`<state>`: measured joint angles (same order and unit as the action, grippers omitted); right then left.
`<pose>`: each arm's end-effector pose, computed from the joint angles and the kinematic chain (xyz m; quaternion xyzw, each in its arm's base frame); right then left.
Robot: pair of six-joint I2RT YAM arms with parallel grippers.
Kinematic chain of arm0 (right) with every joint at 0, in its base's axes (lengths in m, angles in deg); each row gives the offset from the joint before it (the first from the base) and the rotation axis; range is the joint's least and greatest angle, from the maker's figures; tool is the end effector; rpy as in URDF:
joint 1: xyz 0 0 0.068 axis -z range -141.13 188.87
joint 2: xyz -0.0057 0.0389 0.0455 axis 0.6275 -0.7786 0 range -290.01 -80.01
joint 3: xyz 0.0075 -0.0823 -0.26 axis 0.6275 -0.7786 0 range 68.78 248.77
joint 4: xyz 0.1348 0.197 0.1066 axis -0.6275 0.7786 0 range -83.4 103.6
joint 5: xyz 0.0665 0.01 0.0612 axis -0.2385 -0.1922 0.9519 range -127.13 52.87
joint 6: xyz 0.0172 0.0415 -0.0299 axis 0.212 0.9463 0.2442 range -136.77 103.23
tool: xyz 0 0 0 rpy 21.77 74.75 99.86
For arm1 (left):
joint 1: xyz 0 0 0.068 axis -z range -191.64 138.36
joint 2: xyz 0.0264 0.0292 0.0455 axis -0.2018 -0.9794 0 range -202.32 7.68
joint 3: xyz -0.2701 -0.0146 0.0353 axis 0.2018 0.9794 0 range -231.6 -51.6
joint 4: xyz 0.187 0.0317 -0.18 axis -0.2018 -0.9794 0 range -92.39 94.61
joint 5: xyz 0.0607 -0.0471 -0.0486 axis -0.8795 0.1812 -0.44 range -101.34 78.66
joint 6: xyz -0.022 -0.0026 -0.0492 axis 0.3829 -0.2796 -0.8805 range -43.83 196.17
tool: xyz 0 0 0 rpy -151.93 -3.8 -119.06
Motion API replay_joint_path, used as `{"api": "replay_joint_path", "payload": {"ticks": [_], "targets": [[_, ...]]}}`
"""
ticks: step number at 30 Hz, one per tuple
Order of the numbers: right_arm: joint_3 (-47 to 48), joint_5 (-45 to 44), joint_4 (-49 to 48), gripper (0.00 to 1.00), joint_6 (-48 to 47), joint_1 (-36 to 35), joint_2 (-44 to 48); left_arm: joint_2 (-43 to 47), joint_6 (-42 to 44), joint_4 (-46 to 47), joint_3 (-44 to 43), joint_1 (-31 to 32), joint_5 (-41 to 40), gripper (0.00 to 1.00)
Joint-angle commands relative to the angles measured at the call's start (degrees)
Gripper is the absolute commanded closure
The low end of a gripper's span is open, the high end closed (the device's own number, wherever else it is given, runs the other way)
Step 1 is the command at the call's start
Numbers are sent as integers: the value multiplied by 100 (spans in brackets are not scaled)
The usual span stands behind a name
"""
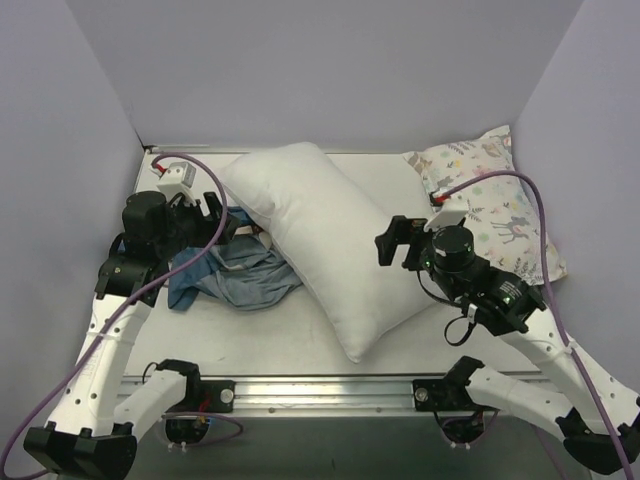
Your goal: Remove the pillowcase from the pillow
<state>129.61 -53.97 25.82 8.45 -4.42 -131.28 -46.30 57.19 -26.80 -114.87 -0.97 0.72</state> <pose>0.1476 0.1248 0.4012 -0.0254 0.7613 0.2668 0.5905 0.1929 -0.0439 0.3848 -0.0013 0.8271 -0.2263 0.5144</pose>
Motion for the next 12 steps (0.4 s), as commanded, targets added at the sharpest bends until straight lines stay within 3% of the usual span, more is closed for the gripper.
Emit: {"api": "replay_joint_path", "payload": {"ticks": [1, 12], "targets": [[-387, -426, 169, 0, -78, 180, 476, 247, 158, -40, 130, 13, 51, 20], [-512, -241, 301, 0, -166, 224, 565, 397, 219, -162, 192, 13, -28, 19]]}}
